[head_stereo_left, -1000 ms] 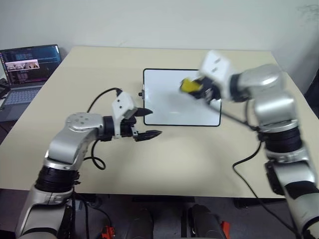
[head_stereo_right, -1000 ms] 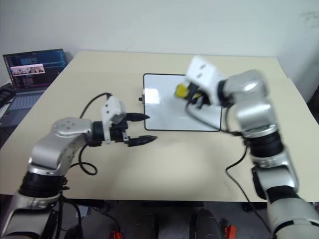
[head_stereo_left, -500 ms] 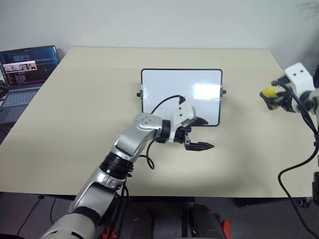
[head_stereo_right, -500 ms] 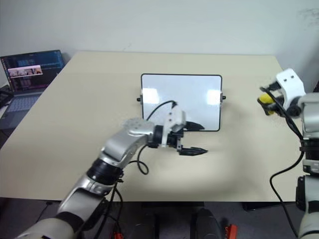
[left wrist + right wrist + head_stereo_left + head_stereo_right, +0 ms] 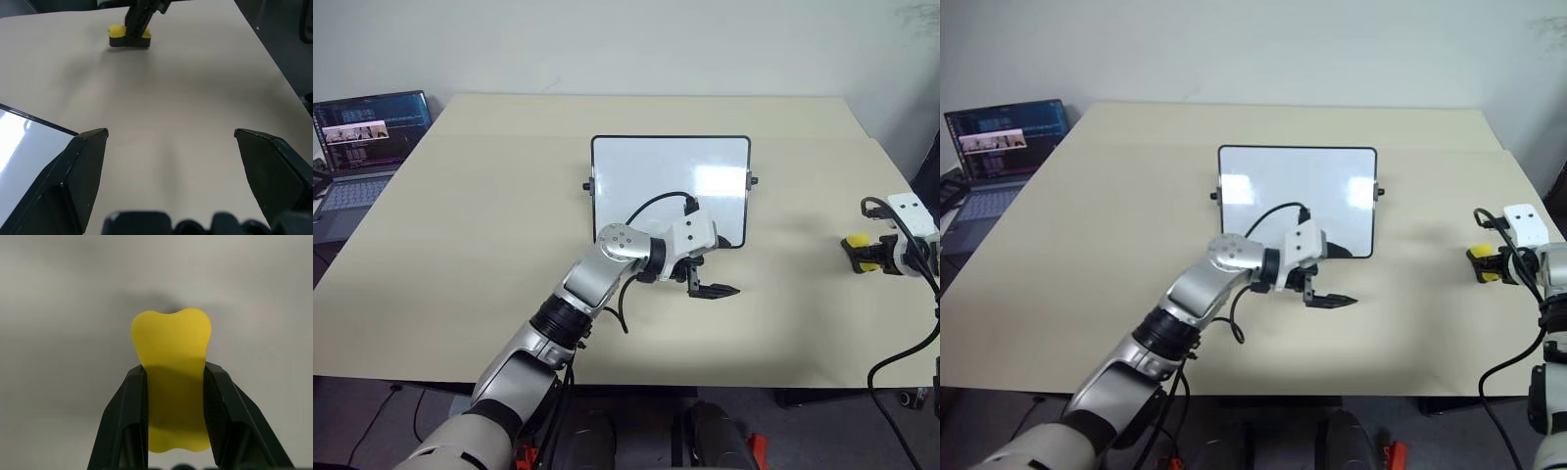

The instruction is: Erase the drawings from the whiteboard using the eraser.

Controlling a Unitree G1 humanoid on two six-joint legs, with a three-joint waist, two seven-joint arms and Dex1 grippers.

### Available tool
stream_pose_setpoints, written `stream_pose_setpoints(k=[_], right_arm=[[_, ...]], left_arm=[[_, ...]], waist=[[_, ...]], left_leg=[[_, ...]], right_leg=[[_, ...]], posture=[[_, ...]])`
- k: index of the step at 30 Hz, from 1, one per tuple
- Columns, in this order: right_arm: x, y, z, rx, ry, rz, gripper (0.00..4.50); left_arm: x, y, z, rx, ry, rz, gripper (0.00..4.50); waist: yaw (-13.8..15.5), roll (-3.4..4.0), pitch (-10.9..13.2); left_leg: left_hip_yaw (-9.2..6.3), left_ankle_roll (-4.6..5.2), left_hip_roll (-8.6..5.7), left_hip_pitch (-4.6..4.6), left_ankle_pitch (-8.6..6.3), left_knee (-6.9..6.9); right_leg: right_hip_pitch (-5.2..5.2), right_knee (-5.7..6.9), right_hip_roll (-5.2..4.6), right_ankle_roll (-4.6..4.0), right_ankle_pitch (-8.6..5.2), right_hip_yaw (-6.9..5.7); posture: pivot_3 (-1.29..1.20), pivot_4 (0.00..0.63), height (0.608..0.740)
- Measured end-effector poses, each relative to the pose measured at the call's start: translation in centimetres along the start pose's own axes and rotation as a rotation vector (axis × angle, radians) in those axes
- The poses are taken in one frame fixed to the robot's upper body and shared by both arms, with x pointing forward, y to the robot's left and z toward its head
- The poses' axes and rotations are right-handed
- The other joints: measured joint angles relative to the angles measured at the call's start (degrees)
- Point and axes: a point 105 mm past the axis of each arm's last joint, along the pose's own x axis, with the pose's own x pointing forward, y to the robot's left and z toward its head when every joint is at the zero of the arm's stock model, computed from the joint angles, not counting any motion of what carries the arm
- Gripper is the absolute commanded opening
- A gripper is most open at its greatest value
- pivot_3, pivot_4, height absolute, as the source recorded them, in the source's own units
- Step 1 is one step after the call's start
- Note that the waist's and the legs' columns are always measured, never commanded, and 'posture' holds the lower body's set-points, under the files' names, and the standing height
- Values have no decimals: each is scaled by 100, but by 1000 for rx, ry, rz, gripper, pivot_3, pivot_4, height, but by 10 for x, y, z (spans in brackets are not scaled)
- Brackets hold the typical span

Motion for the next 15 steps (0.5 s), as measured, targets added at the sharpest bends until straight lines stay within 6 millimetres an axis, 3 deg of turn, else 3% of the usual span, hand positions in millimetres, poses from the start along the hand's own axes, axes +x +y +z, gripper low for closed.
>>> stream_pose_setpoints(k=[9, 15], right_arm=[[2, 2, 9, 21, -1, 0, 4492], [-2, 7, 18, 59, -10, 26, 4492]], left_arm=[[-2, 2, -2, -6, 2, 12, 4500], [-13, 13, -1, -19, -9, 76, 4500]], waist=[[6, 0, 0], [6, 1, 0]], left_leg=[[-1, 0, 0, 0, 0, 0], [-1, -1, 0, 0, 0, 1]], right_leg=[[1, -1, 0, 1, 0, -1], [1, 0, 0, 1, 0, -1]], posture=[[0, 150, 740], [0, 150, 740]])
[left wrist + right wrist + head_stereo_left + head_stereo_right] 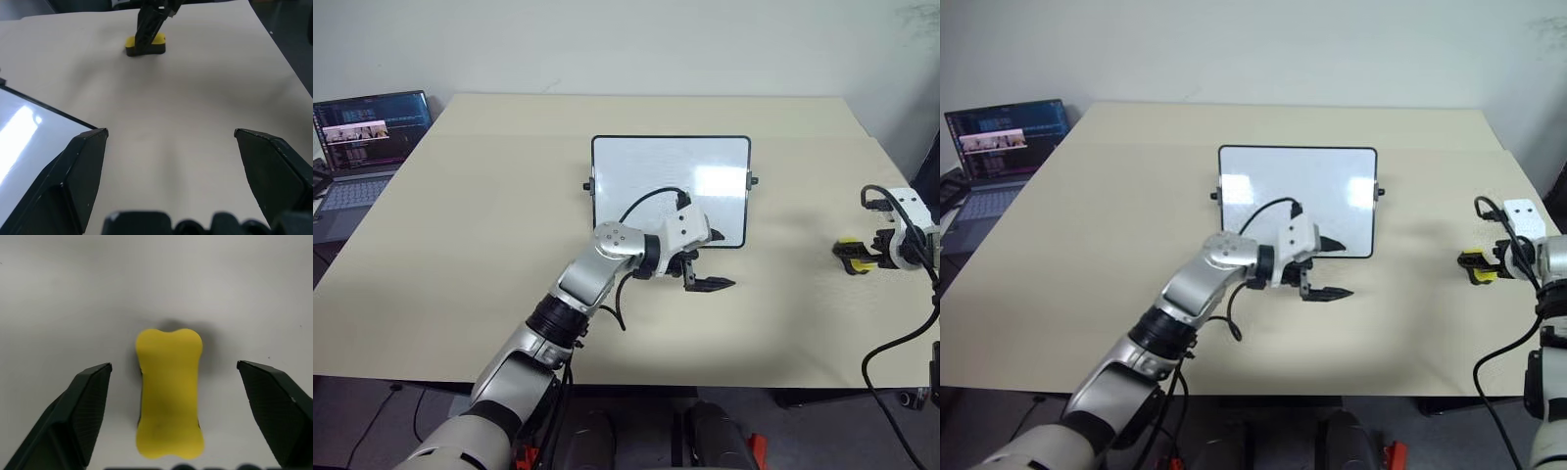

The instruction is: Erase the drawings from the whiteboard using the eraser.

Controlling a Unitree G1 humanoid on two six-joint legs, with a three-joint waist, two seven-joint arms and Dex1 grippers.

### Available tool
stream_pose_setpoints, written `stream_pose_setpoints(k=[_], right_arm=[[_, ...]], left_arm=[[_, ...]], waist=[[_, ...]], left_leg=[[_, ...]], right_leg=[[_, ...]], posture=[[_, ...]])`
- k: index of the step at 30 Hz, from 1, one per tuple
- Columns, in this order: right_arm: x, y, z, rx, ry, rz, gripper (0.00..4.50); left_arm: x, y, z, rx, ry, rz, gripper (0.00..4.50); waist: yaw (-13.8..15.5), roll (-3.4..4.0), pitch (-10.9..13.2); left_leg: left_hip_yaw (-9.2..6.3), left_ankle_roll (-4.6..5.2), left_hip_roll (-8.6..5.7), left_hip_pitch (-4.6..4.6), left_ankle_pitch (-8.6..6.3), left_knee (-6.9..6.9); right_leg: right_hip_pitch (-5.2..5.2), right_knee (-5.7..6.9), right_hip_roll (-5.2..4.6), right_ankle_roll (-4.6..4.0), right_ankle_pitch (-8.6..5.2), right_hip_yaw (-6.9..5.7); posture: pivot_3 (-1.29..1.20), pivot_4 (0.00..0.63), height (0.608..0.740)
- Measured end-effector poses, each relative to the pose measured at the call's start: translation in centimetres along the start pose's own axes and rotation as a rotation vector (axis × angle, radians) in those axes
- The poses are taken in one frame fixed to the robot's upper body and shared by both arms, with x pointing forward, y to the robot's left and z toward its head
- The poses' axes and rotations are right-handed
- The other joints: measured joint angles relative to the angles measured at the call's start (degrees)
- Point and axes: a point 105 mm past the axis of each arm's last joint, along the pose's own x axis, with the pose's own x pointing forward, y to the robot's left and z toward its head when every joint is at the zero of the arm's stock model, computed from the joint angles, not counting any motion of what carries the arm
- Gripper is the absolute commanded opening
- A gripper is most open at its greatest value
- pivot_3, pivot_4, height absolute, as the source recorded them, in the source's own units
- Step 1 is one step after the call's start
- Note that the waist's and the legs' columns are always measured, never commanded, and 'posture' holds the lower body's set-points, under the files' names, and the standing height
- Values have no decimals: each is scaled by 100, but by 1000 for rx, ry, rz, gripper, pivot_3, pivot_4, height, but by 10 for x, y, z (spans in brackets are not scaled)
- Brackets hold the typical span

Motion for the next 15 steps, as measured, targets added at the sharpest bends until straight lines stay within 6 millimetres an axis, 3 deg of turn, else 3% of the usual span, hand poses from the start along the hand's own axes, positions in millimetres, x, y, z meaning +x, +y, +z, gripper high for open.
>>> stream_pose_setpoints(k=[3, 7, 11, 13, 15], right_arm=[[-4, 7, 10, -39, -27, 11, 4492], [-18, 28, 48, -148, -195, 31, 4492], [-6, 66, 80, -119, -470, 73, 4492], [9, 73, 74, -85, -524, 66, 4492], [25, 82, 59, -49, -544, 79, 4492]], left_arm=[[-13, 12, 3, -29, -29, 66, 4500], [-53, 47, 21, -31, -127, 313, 4500], [-135, 99, 24, -37, -176, 791, 4500], [-175, 111, 17, -33, -165, 974, 4500], [-212, 116, -3, -84, -136, 1122, 4500]], waist=[[-17, 7, 4], [-60, 11, 7], [-131, 7, 6], [-123, 5, 5], [-113, 6, 5]], left_leg=[[0, 0, 0, -1, 0, 0], [-3, 0, 2, 2, 0, -1], [-4, -1, 4, 7, 0, 6], [-6, -1, 2, 6, 0, 6], [-7, -2, 1, -1, 1, 3]], right_leg=[[-1, 0, 0, 0, 0, 1], [-1, 2, 0, 2, -1, -1], [6, 8, 0, 2, 1, -1], [6, 8, 0, 2, 1, -3], [3, 7, -2, 1, 1, -5]], posture=[[0, 150, 740], [0, 150, 740], [0, 150, 740], [0, 150, 740], [0, 150, 740]])
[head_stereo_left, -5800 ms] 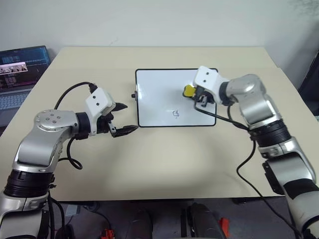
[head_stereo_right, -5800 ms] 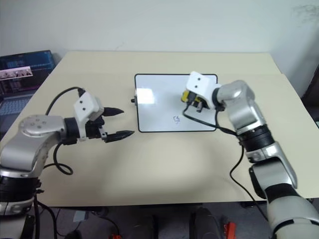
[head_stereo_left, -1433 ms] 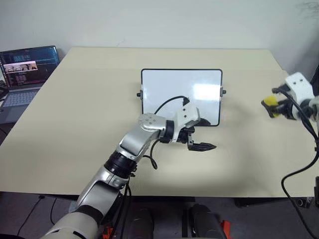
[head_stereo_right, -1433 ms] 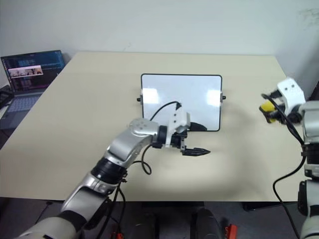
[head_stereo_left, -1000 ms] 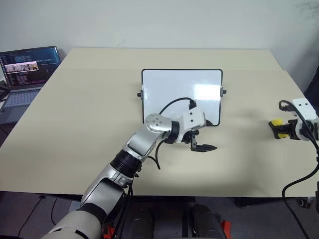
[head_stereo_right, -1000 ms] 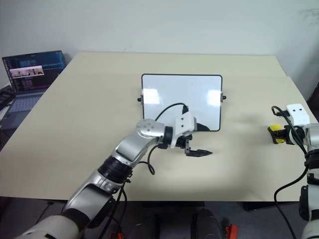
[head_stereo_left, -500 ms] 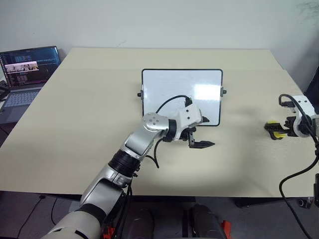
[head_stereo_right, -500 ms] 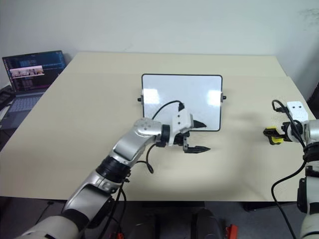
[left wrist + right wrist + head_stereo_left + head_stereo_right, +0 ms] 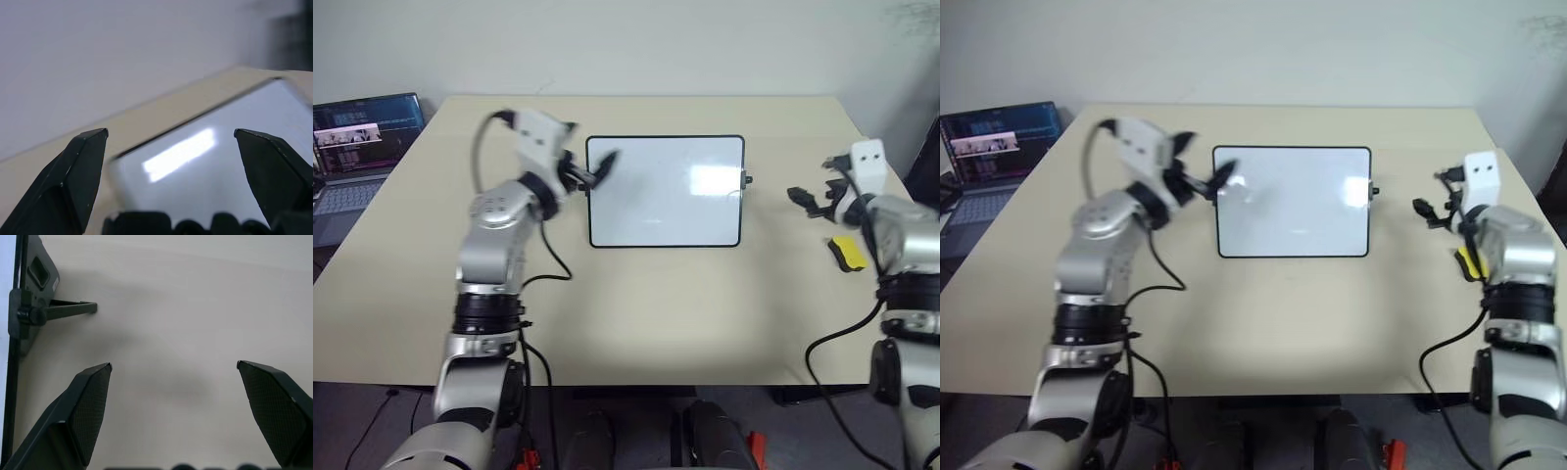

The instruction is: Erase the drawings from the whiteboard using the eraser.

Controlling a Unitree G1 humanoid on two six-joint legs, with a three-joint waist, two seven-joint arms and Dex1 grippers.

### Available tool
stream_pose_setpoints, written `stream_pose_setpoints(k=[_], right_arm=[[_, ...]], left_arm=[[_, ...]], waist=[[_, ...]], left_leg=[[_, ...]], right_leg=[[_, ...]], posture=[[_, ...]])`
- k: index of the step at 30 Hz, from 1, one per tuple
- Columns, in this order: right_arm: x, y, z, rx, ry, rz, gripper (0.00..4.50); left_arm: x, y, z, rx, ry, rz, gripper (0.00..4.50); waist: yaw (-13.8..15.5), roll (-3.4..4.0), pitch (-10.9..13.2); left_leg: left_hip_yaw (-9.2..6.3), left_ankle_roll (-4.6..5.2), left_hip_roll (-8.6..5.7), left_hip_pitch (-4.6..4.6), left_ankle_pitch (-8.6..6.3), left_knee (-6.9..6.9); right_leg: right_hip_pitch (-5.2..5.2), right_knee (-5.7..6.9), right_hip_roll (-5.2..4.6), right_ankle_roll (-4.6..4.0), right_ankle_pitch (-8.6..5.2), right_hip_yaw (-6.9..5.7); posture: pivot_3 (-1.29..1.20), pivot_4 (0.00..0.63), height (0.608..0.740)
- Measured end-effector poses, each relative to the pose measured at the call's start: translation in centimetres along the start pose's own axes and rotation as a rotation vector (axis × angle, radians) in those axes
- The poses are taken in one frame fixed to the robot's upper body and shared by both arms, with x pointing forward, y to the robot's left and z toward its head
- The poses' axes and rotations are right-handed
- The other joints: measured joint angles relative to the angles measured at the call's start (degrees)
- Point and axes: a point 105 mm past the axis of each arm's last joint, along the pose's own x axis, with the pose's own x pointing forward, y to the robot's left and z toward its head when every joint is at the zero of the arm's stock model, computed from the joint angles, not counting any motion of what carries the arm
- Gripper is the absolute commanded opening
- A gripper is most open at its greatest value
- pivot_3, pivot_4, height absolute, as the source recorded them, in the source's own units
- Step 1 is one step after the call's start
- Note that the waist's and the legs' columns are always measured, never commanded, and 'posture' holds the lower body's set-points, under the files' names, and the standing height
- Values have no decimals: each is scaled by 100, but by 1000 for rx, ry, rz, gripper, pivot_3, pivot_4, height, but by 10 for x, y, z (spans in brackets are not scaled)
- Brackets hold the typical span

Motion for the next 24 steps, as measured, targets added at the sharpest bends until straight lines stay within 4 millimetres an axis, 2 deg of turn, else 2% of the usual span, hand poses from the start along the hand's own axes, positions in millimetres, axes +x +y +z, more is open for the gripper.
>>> stream_pose_setpoints(k=[1, 3, 5, 8, 10, 13, 17, 21, 24], right_arm=[[2, 4, -8, 11, -13, -1, 4492], [6, 8, -13, 30, -48, -13, 4492], [9, 7, -10, 65, -148, -77, 4492], [7, 2, -17, 86, -207, -134, 4492], [7, 7, -22, 94, -232, -124, 4492], [12, 29, -29, 116, -262, -76, 4492], [15, 51, -35, 142, -302, -38, 4492], [15, 59, -29, 128, -366, -45, 4492], [13, 64, -36, 100, -388, -82, 4492]], left_arm=[[-7, 13, -10, -32, 24, 54, 4500], [-16, 26, -26, -62, 64, 107, 4500], [-28, 35, -49, -93, 111, 153, 4500], [-44, 44, -74, -127, 166, 209, 4500], [-50, 48, -83, -145, 180, 235, 4500], [-56, 53, -88, -153, 169, 270, 4500], [-69, 57, -112, -158, 210, 312, 4500], [-75, 54, -124, -167, 222, 325, 4500], [-76, 48, -129, -166, 227, 321, 4500]], waist=[[14, 0, 0], [32, 0, 0], [32, 0, 0], [42, 0, 0], [38, -1, 0], [9, -1, -1], [-40, 1, -1], [-28, -1, -2], [-14, -1, -3]], left_leg=[[-1, -3, -2, -4, 2, 0], [-1, -5, -3, -7, 3, 1], [-4, -3, -3, -2, 2, -1], [-3, 0, -1, 1, 0, 0], [-4, 0, -1, 2, 0, 1], [-2, -1, -1, 11, 1, 2], [1, -1, -1, 17, 1, 1], [-2, -1, -1, 16, 1, 2], [-2, -1, -1, 17, 1, 1]], right_leg=[[-1, -3, -2, 0, 0, -3], [-3, -4, -4, 1, 1, -3], [-2, 1, -3, 1, 1, -5], [-2, 8, -3, 0, 1, -5], [-2, 12, -2, 0, 1, -5], [0, 22, -2, 0, 1, -1], [0, 28, -1, -1, 1, 3], [0, 28, -1, -1, 1, 1], [2, 28, -1, -1, 1, 1]], posture=[[0, 150, 740], [0, 150, 740], [0, 150, 740], [0, 150, 740], [0, 150, 740], [0, 150, 740], [0, 150, 740], [0, 150, 740], [0, 150, 740]])
